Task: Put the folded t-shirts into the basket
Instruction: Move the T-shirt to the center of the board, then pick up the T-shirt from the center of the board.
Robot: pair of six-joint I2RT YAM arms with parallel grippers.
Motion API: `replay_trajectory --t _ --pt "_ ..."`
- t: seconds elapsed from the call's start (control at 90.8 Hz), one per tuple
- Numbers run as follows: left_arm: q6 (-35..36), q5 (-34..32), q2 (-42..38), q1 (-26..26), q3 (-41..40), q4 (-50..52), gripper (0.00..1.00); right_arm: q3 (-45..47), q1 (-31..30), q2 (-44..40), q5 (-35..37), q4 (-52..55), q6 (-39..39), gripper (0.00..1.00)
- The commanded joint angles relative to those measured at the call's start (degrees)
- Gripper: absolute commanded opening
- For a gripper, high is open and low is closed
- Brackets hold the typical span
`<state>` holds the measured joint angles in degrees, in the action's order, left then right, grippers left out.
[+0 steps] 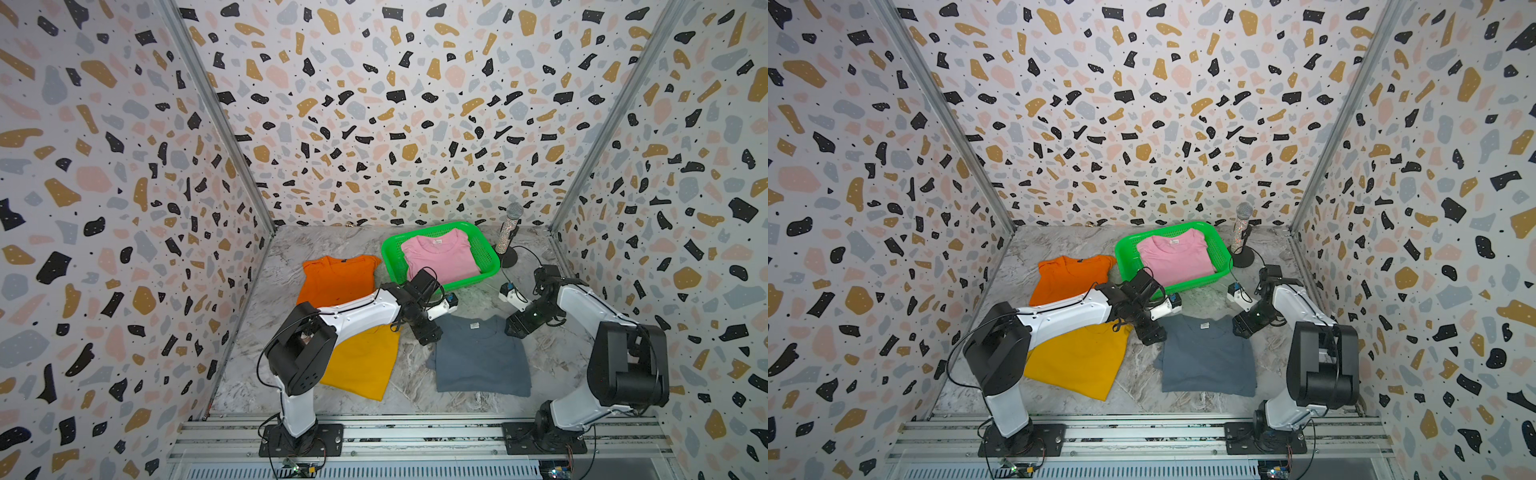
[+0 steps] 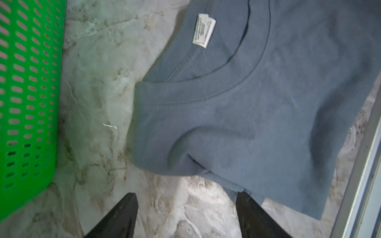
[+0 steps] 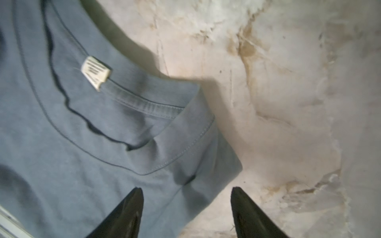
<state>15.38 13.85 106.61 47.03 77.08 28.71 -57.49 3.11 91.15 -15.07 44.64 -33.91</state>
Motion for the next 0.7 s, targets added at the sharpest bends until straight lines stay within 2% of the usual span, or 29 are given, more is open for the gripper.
replay_trajectory --t 0.0,0.396,0.694 --pt "-3.31 -1.52 4.08 0.43 3.98 -1.49 0.78 -1.96 0.0 1.88 1.43 -0.26 2.97 0.71" --pt "-3.97 -3.33 10.67 1.91 7.34 -1.2 0.83 -1.46 -0.06 8.19 -0.99 -0.44 3.07 0.63" --pt "-5.0 -2.8 14.77 2.81 9.08 1.11 0.75 -1.81 -0.92 11.01 -2.46 1.05 2.3 0.53"
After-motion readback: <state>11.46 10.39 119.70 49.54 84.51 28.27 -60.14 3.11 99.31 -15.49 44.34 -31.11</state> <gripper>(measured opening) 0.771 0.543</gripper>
